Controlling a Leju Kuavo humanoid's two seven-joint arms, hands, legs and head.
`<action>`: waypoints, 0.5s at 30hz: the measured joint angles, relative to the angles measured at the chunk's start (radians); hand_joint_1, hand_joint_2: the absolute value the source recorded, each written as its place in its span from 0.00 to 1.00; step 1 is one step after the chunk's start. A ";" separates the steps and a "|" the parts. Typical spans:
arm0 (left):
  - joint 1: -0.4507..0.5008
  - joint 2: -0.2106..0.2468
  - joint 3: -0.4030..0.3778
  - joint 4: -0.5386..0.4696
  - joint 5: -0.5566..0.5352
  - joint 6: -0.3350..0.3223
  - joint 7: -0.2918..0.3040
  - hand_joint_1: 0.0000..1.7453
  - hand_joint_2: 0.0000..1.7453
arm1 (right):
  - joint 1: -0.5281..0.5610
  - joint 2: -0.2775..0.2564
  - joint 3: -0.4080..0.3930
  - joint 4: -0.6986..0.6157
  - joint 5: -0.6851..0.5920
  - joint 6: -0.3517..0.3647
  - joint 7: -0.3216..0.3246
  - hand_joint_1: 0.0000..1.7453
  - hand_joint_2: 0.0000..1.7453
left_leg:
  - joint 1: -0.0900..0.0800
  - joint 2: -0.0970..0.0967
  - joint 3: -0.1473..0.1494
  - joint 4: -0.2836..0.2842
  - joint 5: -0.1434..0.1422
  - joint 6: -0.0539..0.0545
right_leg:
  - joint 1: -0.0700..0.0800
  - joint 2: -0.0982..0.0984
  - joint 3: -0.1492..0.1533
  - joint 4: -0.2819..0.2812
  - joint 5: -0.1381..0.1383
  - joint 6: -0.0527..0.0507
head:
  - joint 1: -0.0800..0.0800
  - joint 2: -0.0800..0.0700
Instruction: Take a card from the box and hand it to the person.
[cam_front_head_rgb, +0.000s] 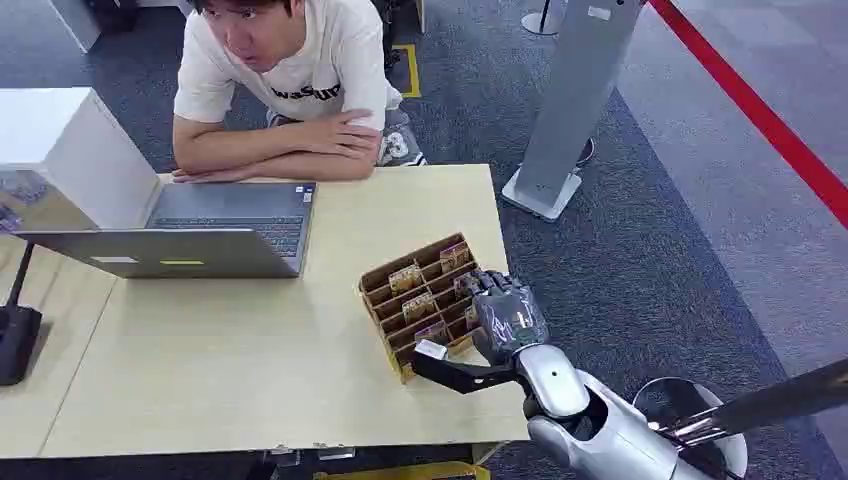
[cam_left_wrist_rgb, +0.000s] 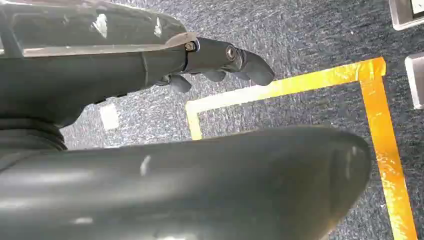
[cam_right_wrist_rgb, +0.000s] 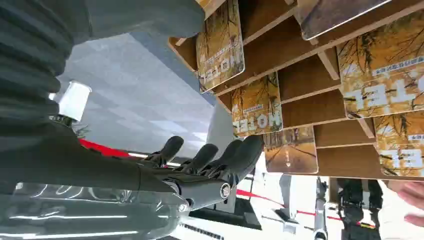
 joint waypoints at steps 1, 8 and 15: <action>0.000 0.000 0.000 0.000 0.000 0.000 0.000 0.00 0.00 | -0.002 -0.001 0.000 0.000 -0.008 0.000 0.000 0.29 1.00 | 0.000 0.000 0.000 0.000 0.000 0.000 | 0.000 0.000 0.000 0.000 0.000 0.000 | 0.000 0.000; 0.000 0.000 0.000 0.000 0.002 0.002 0.001 0.00 0.00 | -0.003 -0.005 0.000 0.011 -0.055 -0.005 -0.013 0.38 1.00 | 0.000 0.000 0.000 0.000 0.000 0.000 | 0.000 0.000 0.000 0.000 0.000 0.000 | -0.001 0.000; 0.000 0.000 0.000 0.000 0.003 0.003 0.006 0.00 0.00 | -0.003 -0.005 0.003 0.049 -0.070 -0.017 -0.023 0.45 1.00 | 0.000 0.000 0.000 0.000 0.000 0.000 | 0.000 0.000 0.000 0.000 0.000 0.000 | 0.000 0.000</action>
